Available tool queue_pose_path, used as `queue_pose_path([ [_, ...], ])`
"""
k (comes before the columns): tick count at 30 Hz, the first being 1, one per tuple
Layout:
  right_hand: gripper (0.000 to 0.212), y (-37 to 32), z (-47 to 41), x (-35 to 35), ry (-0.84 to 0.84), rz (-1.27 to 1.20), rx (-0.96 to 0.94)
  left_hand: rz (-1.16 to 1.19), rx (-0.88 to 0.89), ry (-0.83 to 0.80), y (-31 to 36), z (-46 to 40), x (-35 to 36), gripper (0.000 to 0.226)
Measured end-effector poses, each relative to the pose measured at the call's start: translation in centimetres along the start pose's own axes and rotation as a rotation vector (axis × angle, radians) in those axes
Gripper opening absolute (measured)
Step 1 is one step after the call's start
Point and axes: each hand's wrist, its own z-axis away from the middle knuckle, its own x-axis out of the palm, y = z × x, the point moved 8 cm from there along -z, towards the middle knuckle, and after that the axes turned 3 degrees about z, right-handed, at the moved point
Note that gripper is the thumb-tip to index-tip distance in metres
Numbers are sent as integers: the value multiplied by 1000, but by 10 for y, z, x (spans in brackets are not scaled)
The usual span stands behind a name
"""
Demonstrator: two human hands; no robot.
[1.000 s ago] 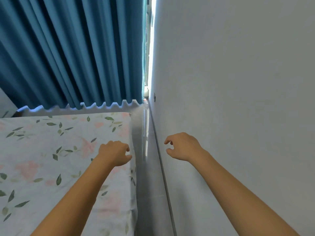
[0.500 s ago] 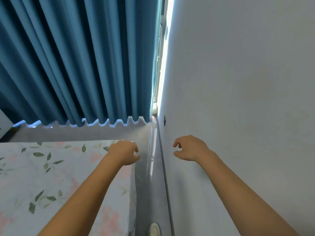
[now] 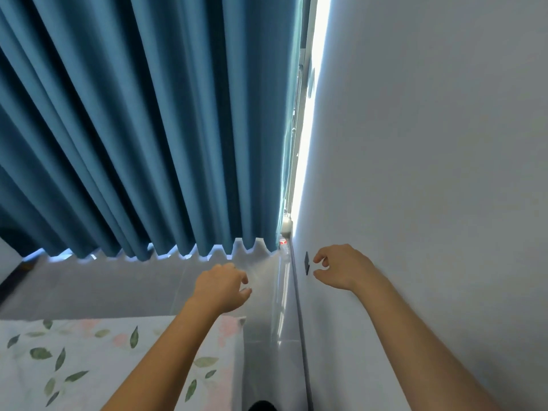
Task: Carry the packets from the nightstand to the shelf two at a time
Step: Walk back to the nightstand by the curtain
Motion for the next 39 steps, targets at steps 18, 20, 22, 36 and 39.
queue_pose_path([
  [18,37,-82,-417,-102,2,131,-108,100,-235,-6,-198,-356,-118,33],
  [20,39,-95,-454,-108,-9,133,-128,106,-235,-4,-208,-387,-127,32],
  [22,39,-113,-494,-112,-17,161,-174,111,-246,7,-221,-417,-136,31],
  [36,57,-298,-737,-136,-121,285,-567,209,-614,69,-387,-540,-176,48],
  [39,56,-369,-755,-122,-170,317,-717,254,-718,60,-432,-528,-174,50],
])
